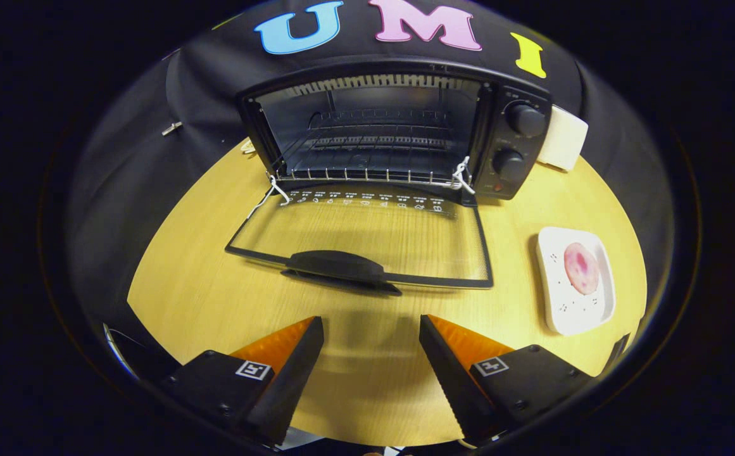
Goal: Open the toaster oven, put the food inside, and close the toaster oven door.
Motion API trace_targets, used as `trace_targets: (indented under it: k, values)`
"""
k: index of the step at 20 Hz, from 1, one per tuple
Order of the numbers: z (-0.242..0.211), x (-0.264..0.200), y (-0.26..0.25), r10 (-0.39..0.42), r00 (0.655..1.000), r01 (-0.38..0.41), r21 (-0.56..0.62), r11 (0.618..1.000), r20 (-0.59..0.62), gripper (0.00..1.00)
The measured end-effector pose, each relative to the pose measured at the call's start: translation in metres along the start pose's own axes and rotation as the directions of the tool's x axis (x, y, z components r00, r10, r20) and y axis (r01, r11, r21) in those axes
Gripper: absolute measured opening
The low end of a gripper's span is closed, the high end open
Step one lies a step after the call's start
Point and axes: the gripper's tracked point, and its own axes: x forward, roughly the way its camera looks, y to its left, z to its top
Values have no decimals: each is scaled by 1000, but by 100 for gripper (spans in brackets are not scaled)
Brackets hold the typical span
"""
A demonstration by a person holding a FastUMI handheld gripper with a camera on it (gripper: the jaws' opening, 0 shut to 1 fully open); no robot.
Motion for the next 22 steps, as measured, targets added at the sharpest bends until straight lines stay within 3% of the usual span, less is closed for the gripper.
trace_targets:
  k: [5,11,19,22]
  values:
    - [28,-48,-42,-7,998,7,0,1000,65,100]
    - [47,-86,-129,-64,995,58,71,996,74,98]
    - [37,-80,-248,-95,995,100,210,972,-35,99]
    - [25,-63,-279,-106,991,119,197,973,-76,99]
